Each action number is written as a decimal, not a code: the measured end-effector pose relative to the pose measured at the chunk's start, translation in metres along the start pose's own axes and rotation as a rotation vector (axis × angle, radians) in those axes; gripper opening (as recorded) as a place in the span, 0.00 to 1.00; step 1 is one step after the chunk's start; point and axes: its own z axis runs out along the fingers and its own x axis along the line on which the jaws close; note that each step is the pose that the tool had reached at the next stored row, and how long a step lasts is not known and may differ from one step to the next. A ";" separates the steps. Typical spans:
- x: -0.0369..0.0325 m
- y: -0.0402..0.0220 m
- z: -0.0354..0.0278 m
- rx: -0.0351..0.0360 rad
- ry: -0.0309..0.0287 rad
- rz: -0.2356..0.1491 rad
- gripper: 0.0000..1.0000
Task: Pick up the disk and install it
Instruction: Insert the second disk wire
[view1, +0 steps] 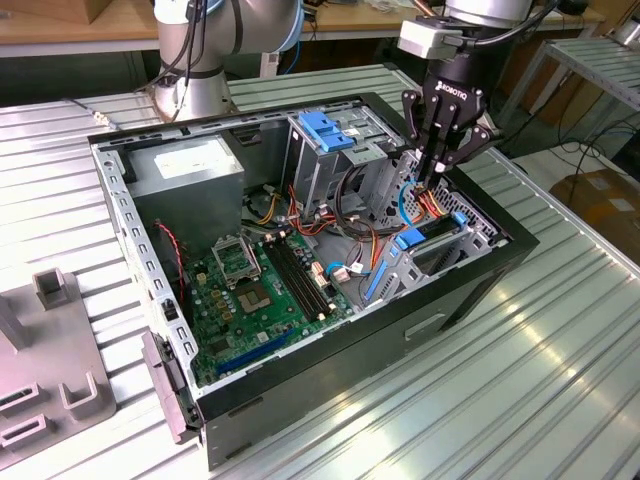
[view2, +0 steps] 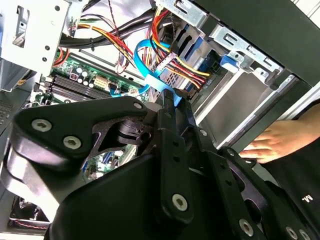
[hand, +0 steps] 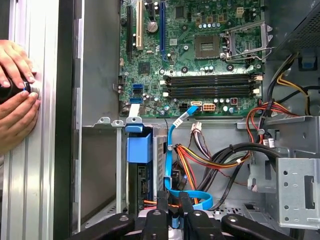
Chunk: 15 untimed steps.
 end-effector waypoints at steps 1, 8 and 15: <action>0.0000 0.0000 0.0000 0.0000 0.0001 0.000 0.21; -0.0009 -0.0001 0.0003 0.0001 0.0481 0.003 0.29; -0.0020 -0.0001 0.0009 0.0001 0.0873 0.005 0.29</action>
